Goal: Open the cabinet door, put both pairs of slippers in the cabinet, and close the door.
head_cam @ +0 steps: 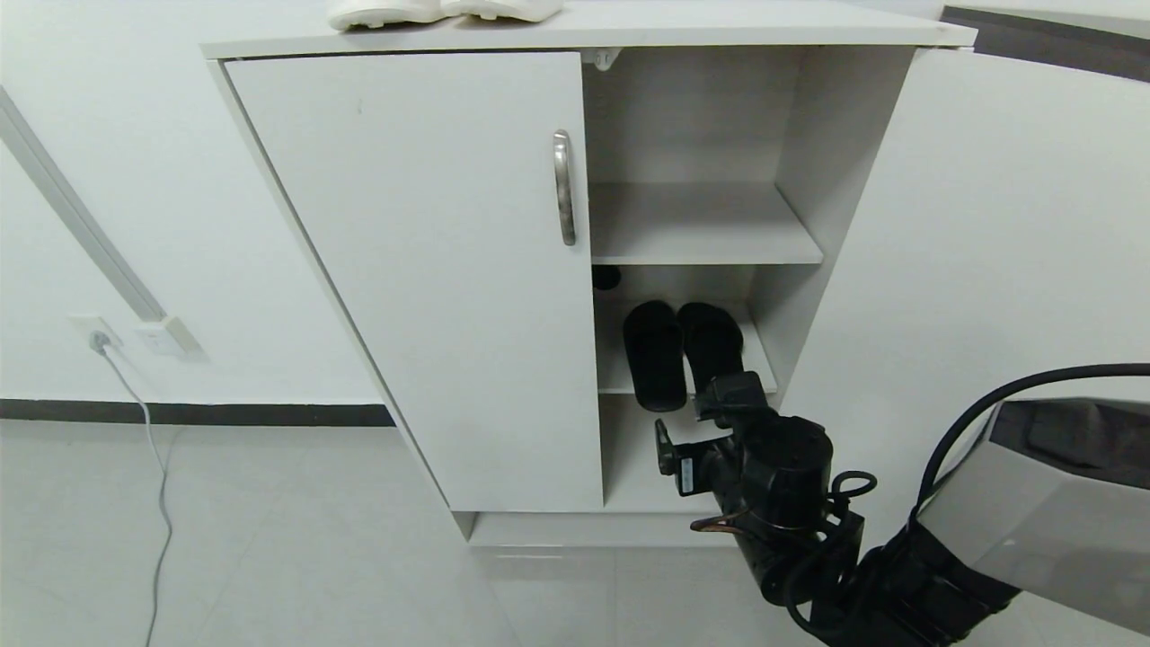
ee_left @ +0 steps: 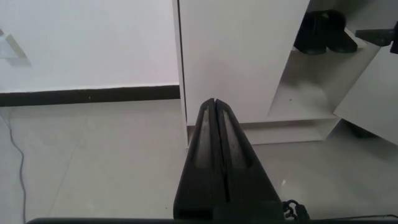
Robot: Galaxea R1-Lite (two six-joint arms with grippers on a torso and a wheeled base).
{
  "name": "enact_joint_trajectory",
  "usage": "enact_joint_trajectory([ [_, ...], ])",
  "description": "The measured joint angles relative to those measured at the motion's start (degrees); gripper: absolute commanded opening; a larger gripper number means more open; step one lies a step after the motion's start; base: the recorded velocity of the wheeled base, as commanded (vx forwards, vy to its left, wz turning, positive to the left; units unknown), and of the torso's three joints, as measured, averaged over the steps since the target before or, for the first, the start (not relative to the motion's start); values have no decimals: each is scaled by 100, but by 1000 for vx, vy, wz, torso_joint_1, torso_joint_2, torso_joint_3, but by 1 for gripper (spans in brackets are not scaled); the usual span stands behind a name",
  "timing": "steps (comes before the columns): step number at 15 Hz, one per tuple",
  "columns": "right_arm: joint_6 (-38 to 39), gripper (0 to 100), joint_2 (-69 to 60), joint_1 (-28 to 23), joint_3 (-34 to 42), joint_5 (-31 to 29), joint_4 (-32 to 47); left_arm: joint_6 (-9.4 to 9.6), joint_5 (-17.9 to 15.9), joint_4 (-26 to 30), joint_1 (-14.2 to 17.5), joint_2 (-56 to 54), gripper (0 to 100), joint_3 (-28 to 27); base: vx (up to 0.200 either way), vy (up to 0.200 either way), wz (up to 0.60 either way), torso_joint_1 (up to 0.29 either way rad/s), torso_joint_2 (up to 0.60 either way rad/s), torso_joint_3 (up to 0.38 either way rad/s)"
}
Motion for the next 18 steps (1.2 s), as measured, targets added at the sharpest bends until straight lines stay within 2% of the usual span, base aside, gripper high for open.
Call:
enact_joint_trajectory([
  [10, 1, 100, 0, -2, 2, -6, 4, -5, -11, 5, 0, 0, 0, 0, 0, 0, 0, 0, 0, 0],
  [18, -7, 100, 16, -6, 33, -9, -38, -7, -11, 7, 0, 0, 0, 0, 0, 0, 0, 2, 1, 173],
])
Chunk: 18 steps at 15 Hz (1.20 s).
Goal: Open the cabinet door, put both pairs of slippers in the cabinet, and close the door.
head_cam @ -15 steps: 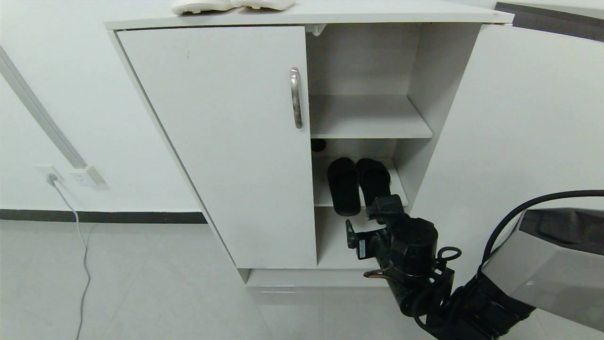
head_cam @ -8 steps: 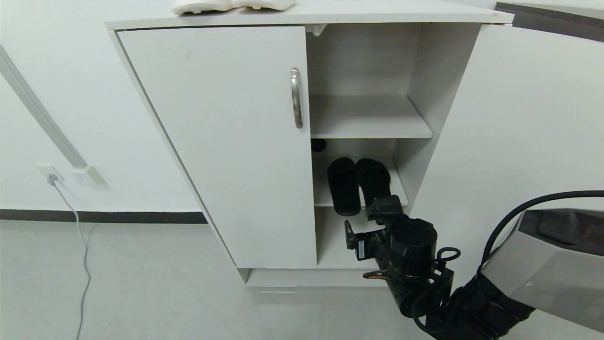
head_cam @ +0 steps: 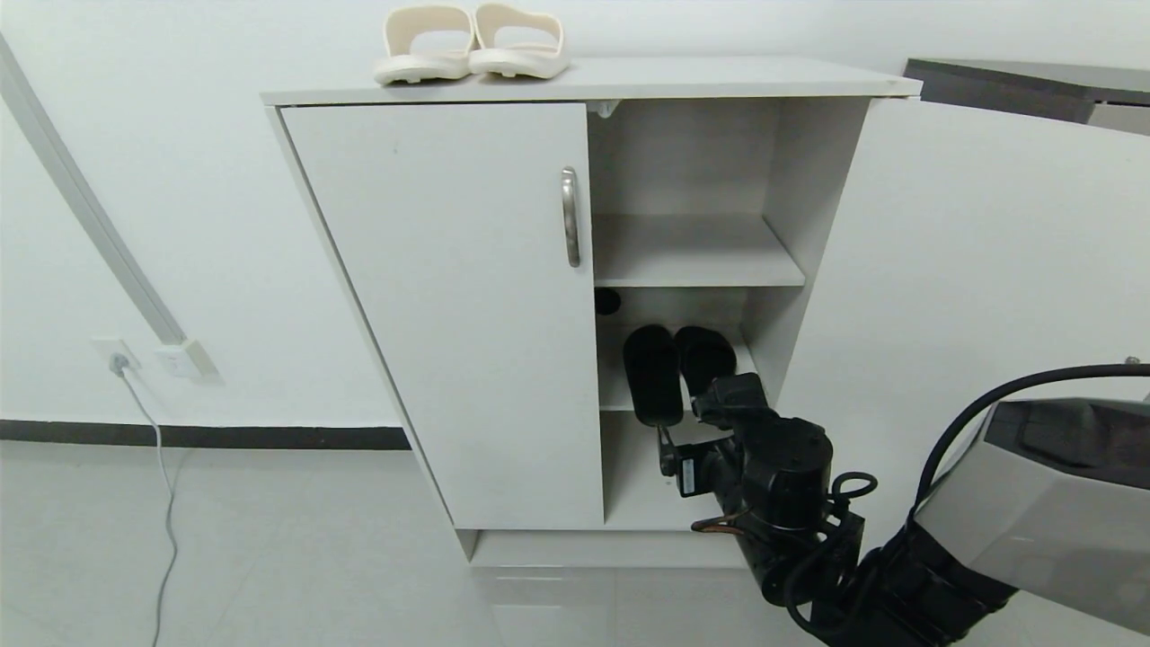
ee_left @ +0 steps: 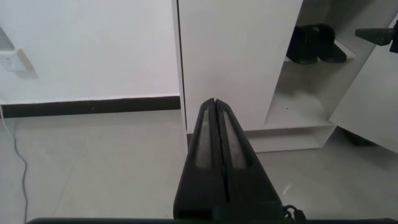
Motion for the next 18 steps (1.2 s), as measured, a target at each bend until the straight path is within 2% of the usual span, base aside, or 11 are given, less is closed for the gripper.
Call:
enact_joint_trajectory([
  [13, -46, 100, 11, -66, -6, 2, 0, -15, 33, -5, 0, 0, 0, 0, 0, 0, 0, 0, 1, 23],
  [18, -46, 100, 20, -94, -11, -2, 27, -17, 35, 4, 0, 0, 0, 0, 0, 200, 0, 4, 2, 2],
])
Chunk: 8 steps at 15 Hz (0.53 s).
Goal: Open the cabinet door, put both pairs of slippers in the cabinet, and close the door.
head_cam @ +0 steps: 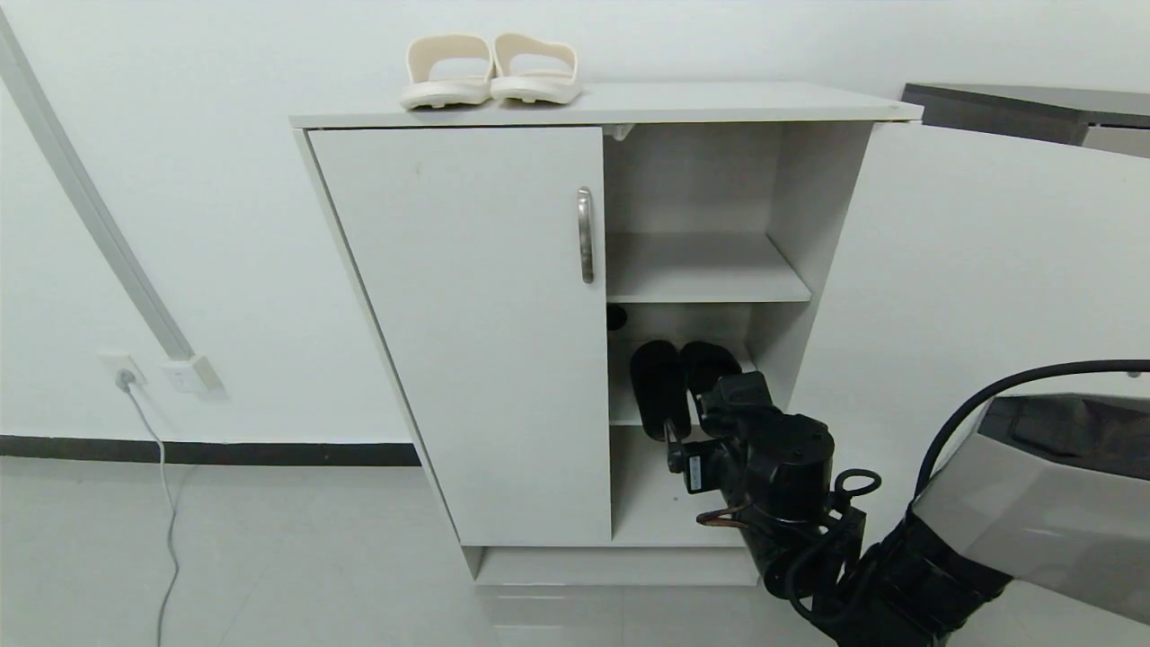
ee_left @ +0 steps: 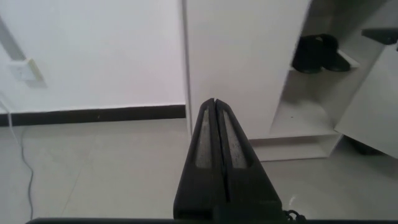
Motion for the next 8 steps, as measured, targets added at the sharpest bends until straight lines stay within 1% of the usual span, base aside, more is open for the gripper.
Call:
enact_joint_trajectory([
  [8, 0, 100, 9, 17, 24, 5, -35, -13, 0, -9, 0, 0, 0, 0, 0, 200, 0, 3, 2, 2],
])
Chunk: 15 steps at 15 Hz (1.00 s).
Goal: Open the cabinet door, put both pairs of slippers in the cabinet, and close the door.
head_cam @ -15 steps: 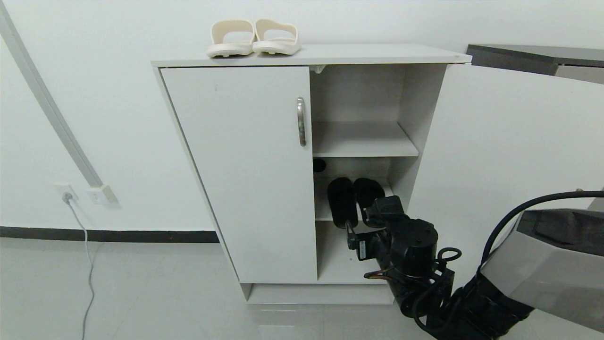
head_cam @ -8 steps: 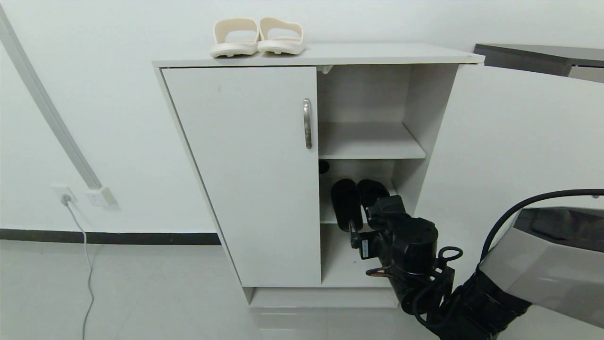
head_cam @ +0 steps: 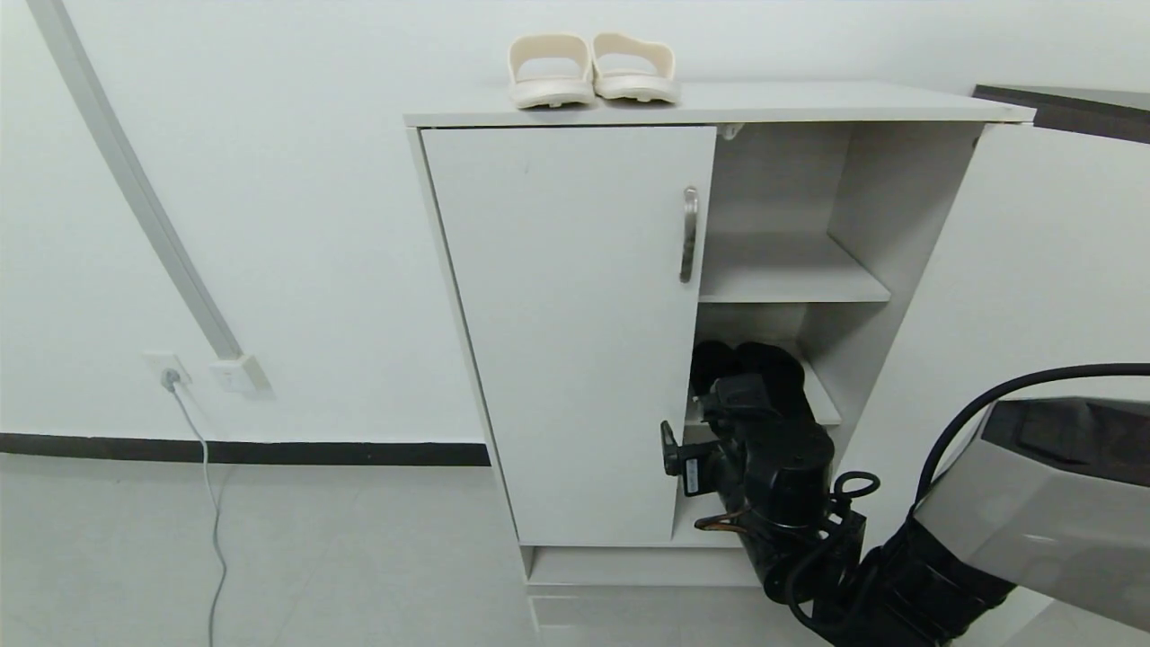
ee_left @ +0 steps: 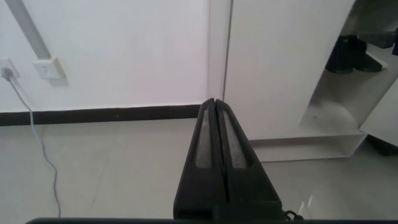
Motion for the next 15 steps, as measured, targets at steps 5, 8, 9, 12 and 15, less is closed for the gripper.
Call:
enact_joint_trajectory([
  [5, 0, 100, -2, 2, 20, 0, 0, 0, -6, 2, 0, 0, 0, 0, 0, 120, 0, 0, 1, 0],
  [8, 0, 100, -2, 7, 20, 4, 0, 0, -6, -2, 0, 0, 0, 0, 0, 0, 0, 0, 0, 0],
  [9, 0, 100, -2, -28, 20, 0, -2, 0, -6, 2, 2, 0, 0, 0, 0, 0, 0, 0, 0, 0],
  [12, -20, 100, -6, -80, 52, 49, -174, 5, -6, 2, 0, 0, 0, 0, 0, 0, 0, 0, 0, 0],
  [15, -246, 100, 7, -163, 166, 194, -555, 5, -9, 0, 0, 0, 0, 0, 0, 0, 0, 0, 0, 0],
])
